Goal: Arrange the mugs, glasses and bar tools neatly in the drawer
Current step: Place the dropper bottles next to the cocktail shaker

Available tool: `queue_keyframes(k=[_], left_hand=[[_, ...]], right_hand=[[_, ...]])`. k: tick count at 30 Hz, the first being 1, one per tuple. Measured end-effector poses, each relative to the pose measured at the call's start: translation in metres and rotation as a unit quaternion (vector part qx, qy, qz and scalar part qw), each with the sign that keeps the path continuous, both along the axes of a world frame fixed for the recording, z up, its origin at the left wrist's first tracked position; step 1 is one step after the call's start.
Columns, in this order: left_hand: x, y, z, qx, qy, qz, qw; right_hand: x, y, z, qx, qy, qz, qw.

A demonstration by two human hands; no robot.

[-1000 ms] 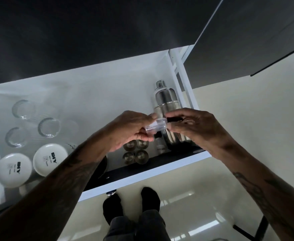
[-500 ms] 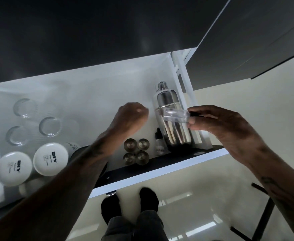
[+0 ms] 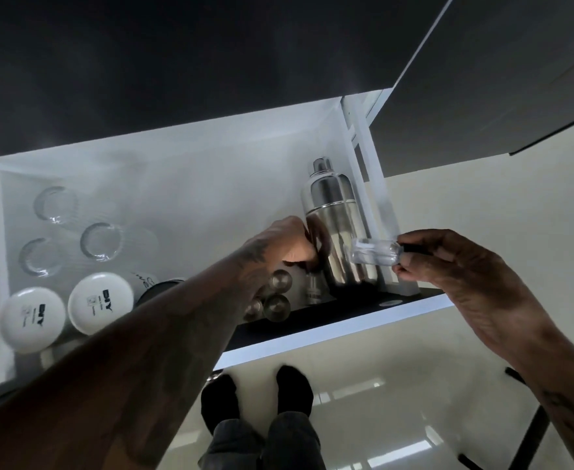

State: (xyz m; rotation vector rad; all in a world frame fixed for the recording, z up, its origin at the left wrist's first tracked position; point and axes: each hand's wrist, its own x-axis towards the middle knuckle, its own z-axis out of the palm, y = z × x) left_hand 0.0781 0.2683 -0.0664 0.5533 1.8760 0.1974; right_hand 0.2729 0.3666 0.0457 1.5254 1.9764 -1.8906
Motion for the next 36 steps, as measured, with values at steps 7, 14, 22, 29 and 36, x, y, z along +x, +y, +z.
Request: queue_keyframes(k=[7, 14, 22, 29, 36], left_hand=[[0.000, -0.014, 0.007, 0.031, -0.002, 0.014, 0.999], [0.017, -0.056, 0.042, 0.195, 0.168, -0.112, 0.960], [0.038, -0.086, 0.042, 0.272, 0.287, -0.208, 0.895], [0.033, -0.089, 0.044, 0.266, 0.252, -0.196, 0.910], [0.019, -0.097, 0.042, 0.282, 0.185, -0.215, 0.917]], right_hand=[[-0.001, -0.011, -0.013, 0.170, -0.053, 0.084, 0.980], [-0.032, -0.035, -0.019, 0.297, 0.017, 0.310, 0.903], [-0.058, -0.050, -0.022, 0.274, -0.076, 0.499, 0.818], [-0.072, -0.046, -0.037, 0.212, -0.112, 0.546, 0.803], [-0.075, -0.038, -0.050, 0.183, -0.094, 0.563, 0.800]])
